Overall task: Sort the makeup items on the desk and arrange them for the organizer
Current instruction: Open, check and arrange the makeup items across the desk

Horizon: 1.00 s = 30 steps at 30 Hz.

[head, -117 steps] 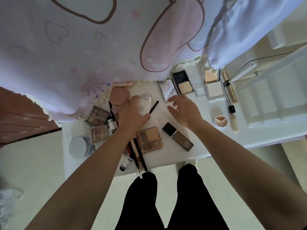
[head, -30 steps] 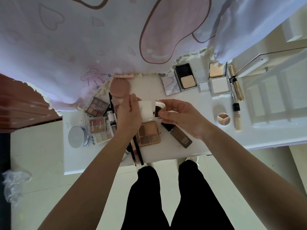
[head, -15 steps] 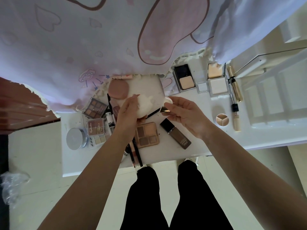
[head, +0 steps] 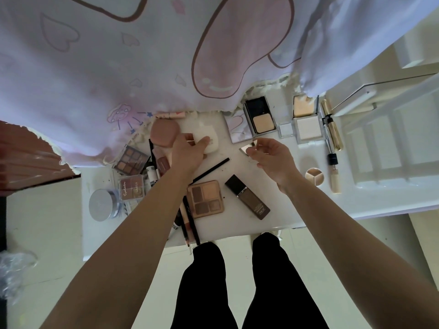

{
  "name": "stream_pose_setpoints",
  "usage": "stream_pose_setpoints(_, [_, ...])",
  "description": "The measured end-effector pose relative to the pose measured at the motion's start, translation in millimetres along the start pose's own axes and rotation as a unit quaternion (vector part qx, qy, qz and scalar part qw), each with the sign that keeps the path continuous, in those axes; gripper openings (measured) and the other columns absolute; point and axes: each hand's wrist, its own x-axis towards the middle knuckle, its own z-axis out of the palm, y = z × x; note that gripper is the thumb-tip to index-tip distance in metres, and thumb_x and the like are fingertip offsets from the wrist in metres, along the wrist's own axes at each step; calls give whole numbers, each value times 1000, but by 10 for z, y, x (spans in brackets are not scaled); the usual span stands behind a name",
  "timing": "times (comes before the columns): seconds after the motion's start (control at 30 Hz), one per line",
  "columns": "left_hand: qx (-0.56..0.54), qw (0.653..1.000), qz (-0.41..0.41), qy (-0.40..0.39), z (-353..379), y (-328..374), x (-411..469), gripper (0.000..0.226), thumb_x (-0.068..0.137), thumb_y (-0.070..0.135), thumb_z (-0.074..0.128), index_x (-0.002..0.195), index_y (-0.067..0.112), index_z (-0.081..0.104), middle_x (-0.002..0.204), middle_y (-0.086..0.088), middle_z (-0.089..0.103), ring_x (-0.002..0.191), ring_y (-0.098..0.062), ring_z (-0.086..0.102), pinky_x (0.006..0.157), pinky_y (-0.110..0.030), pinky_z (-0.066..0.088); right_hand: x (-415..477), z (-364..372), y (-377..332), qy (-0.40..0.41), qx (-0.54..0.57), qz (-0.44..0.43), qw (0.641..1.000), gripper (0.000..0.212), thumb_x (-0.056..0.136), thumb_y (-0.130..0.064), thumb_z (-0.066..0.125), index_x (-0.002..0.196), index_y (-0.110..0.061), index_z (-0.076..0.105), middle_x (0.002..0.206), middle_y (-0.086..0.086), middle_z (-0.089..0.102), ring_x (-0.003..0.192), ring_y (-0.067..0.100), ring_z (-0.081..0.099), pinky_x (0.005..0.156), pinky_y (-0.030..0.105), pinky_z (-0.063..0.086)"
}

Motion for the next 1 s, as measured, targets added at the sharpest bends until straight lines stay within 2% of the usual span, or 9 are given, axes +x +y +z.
stream_pose_setpoints(0.13, [21,1000,-1,21,-43,60,189,31,89,26,74,105,13,51,97,-2,62,76,-15,66,78,-36,60,82,126,-2,-3,-42,-10,999,26,83,-29,79,107,-26,68,98,-5,71,98,16,68,95,41,56])
stream_pose_setpoints(0.23, [77,996,3,35,-92,73,312,38,83,40,78,103,14,59,99,-2,66,89,-21,65,84,-43,59,142,284,-31,-13,-67,-29,997,26,81,-30,80,104,-25,71,92,-7,71,91,15,68,94,42,56])
stream_pose_setpoints(0.33, [131,990,23,37,-107,79,336,49,84,45,74,114,7,66,107,-2,69,100,-21,65,91,-44,56,199,443,-58,-22,-123,-48,991,31,82,-30,79,111,-22,69,92,-10,71,85,4,64,91,27,53])
stream_pose_setpoints(0.43, [157,986,45,39,-98,60,346,43,89,41,71,112,4,69,98,-2,67,96,-20,64,91,-42,55,212,548,-59,-12,-150,-64,987,38,82,-40,79,114,-25,63,92,-11,70,83,-5,62,80,14,50])
stream_pose_setpoints(0.5, [170,983,50,44,-86,48,348,43,89,42,71,112,6,69,95,0,65,94,-19,64,90,-40,56,192,577,-57,3,-173,-86,981,40,82,-48,77,113,-25,65,91,-12,70,84,-3,63,71,8,43])
stream_pose_setpoints(0.63, [193,979,50,46,-65,33,367,56,84,52,73,121,12,62,99,3,62,99,-18,62,91,-40,53,209,601,39,17,-285,-141,948,45,92,-44,67,132,-24,63,110,2,71,102,15,65,89,20,46])
stream_pose_setpoints(0.8, [227,970,76,37,-37,22,326,54,84,55,70,116,12,62,99,3,62,99,-17,61,88,-39,53,226,648,75,-5,-330,-139,934,51,96,-46,60,141,-23,55,115,8,64,108,22,60,92,28,46])
stream_pose_setpoints(0.87, [226,970,81,27,-62,42,294,50,87,53,68,116,12,62,99,5,61,99,-16,61,87,-35,52,216,666,66,-7,-326,-135,936,51,96,-46,60,140,-22,54,117,7,64,110,22,60,95,32,48])
stream_pose_setpoints(1.0, [183,971,143,59,-254,63,103,29,97,35,59,100,6,63,82,13,54,78,-2,55,70,-8,40,116,603,35,12,-309,-134,941,50,95,-48,59,138,-22,53,113,-3,61,99,14,59,88,27,46])
